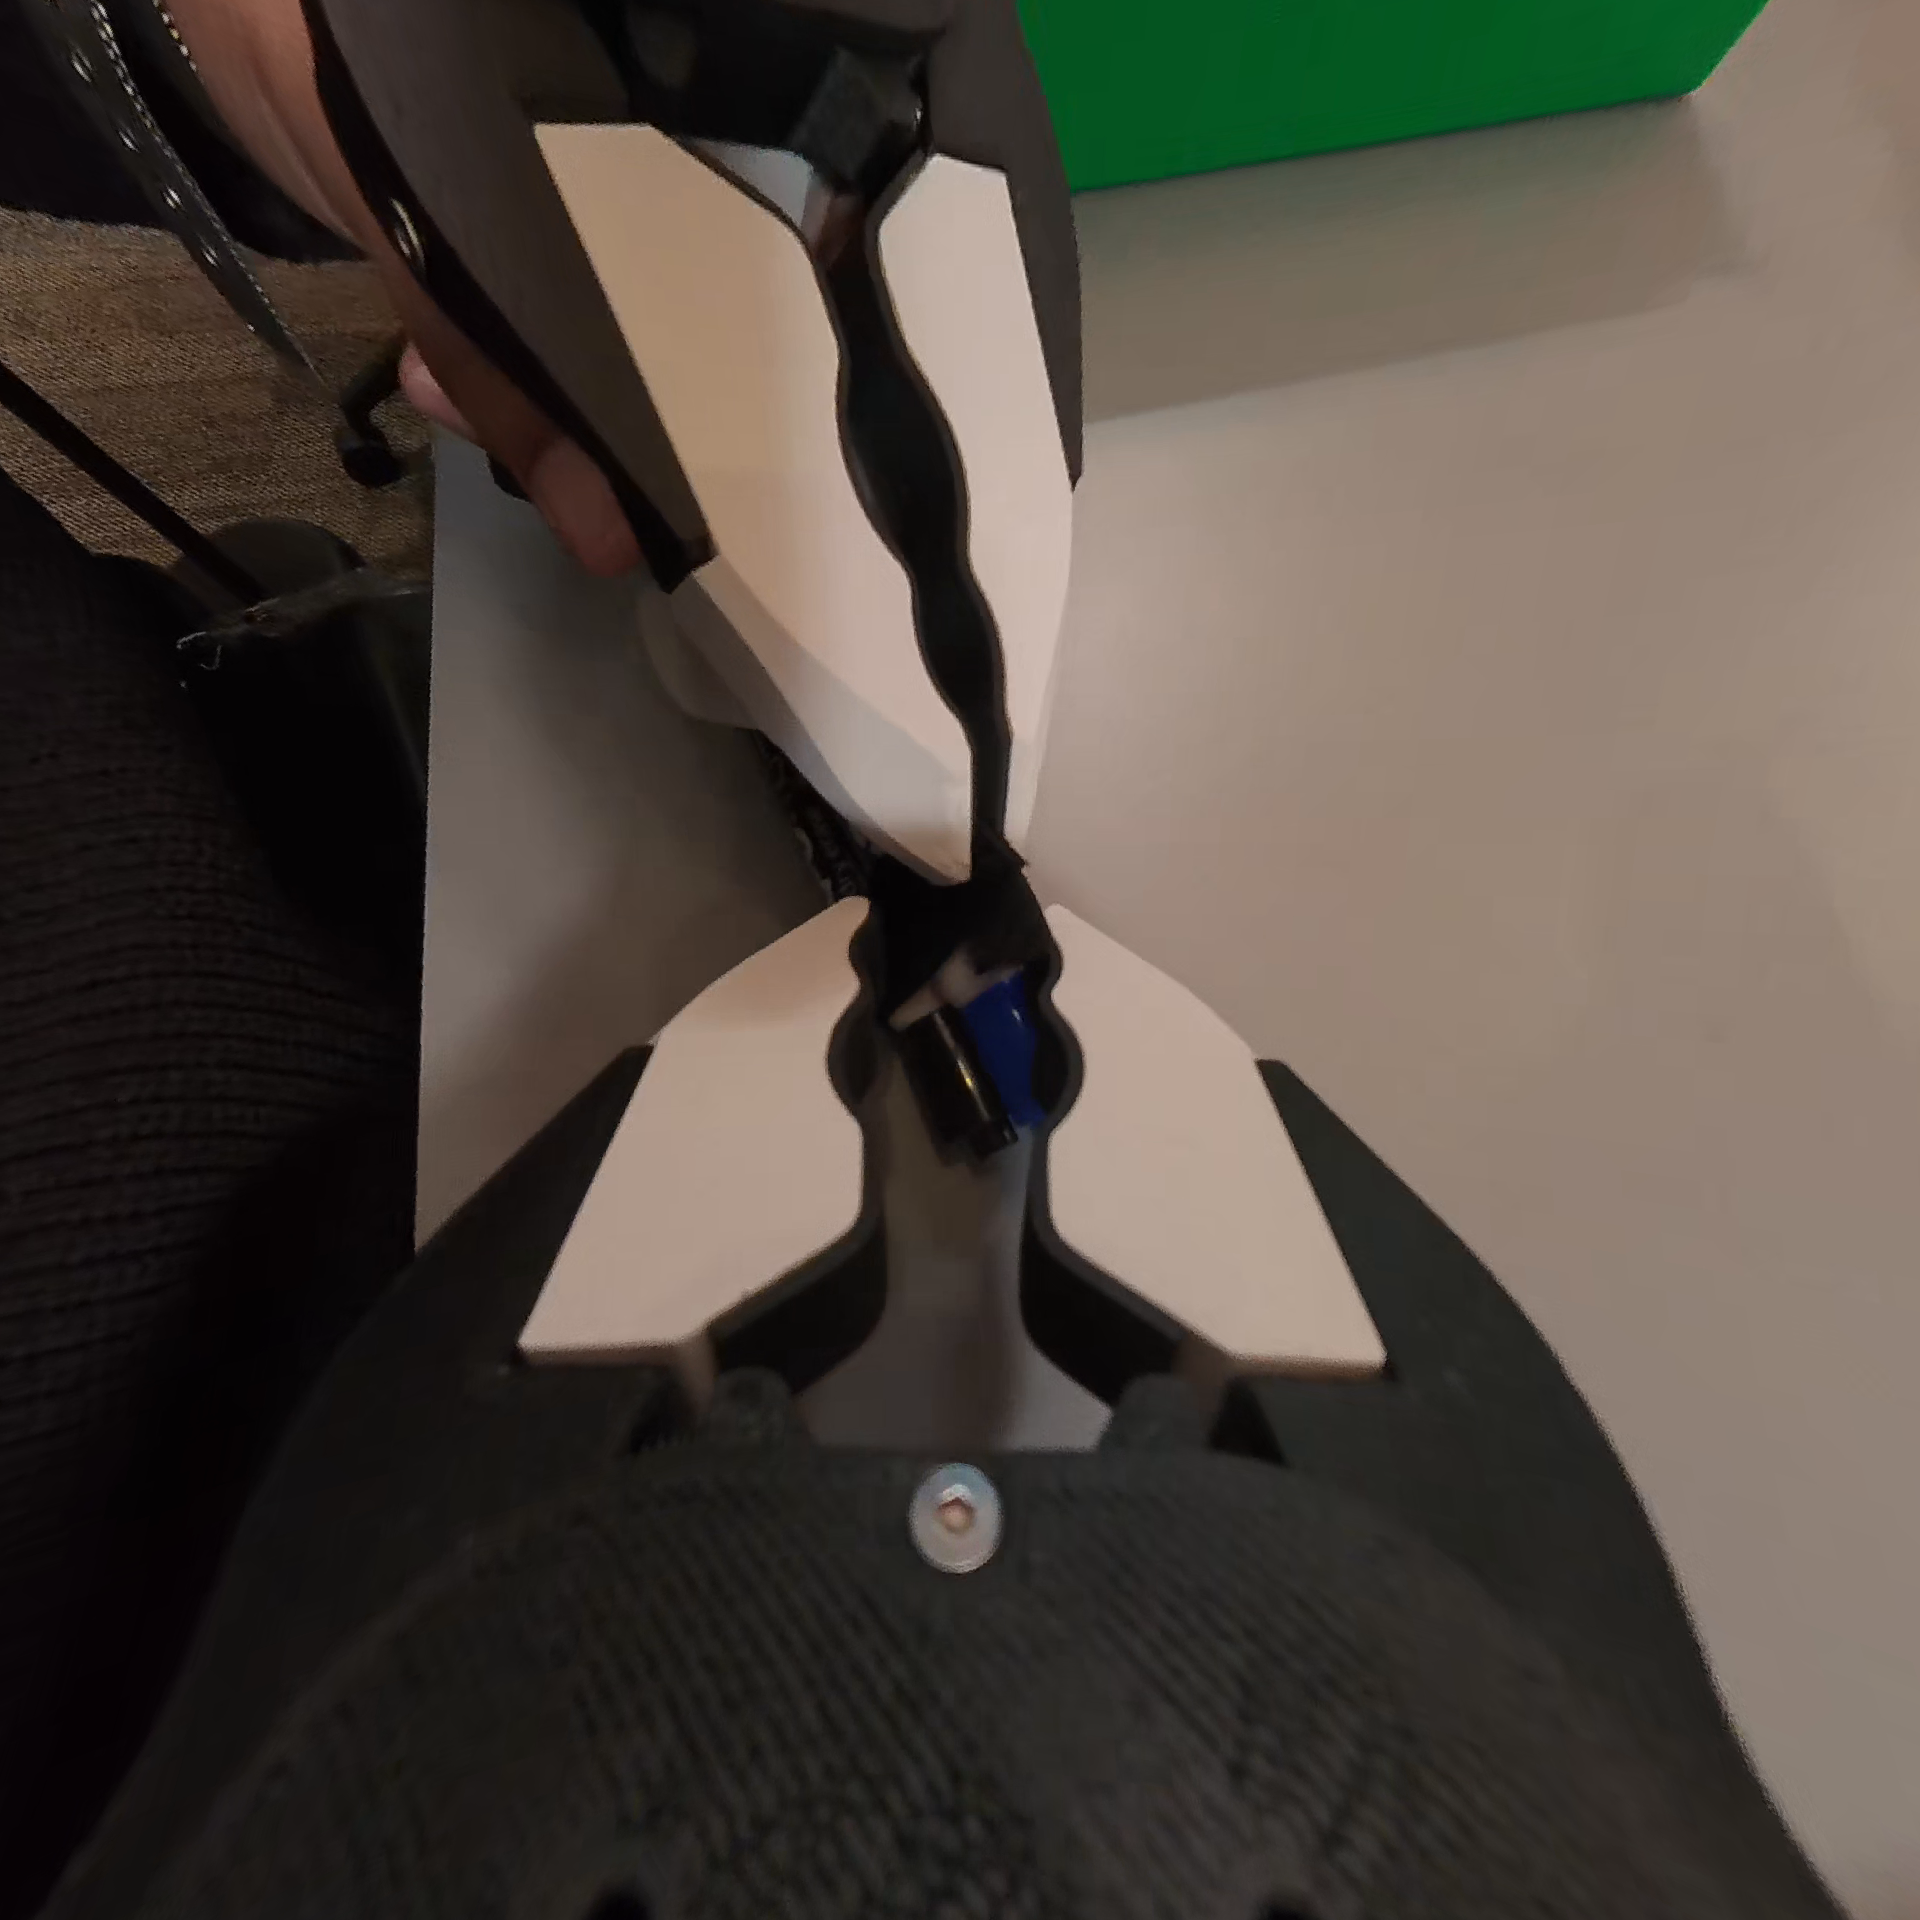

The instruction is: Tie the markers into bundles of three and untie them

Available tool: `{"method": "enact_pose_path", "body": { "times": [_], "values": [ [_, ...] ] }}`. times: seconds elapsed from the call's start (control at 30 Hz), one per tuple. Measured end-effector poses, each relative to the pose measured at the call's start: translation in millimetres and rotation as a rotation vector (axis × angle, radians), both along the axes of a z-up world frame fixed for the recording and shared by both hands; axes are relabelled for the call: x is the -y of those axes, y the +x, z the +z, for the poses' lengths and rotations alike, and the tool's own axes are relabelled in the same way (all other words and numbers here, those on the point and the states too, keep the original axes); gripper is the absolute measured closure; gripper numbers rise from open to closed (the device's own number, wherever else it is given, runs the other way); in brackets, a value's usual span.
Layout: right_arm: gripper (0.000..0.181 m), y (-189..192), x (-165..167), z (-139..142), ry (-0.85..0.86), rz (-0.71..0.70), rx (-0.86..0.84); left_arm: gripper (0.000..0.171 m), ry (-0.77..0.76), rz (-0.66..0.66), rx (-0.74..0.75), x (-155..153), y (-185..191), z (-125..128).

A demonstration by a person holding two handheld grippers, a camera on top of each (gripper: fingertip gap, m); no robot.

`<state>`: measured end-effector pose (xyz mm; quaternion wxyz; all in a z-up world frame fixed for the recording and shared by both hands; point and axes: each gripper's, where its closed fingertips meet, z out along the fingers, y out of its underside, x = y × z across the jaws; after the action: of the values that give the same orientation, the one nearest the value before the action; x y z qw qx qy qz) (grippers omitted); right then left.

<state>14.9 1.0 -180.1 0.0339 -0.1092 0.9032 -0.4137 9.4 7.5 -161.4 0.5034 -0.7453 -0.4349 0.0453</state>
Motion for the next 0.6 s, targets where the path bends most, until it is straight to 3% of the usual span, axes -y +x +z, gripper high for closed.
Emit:
{"method": "enact_pose_path", "body": {
  "times": [0.6],
  "values": [
    [0.158,4.0,0.7,7.5,-0.042,-0.024,0.135,0.167,0.016,0.009,-0.032,1.7,-2.8,4.6]
  ]
}}
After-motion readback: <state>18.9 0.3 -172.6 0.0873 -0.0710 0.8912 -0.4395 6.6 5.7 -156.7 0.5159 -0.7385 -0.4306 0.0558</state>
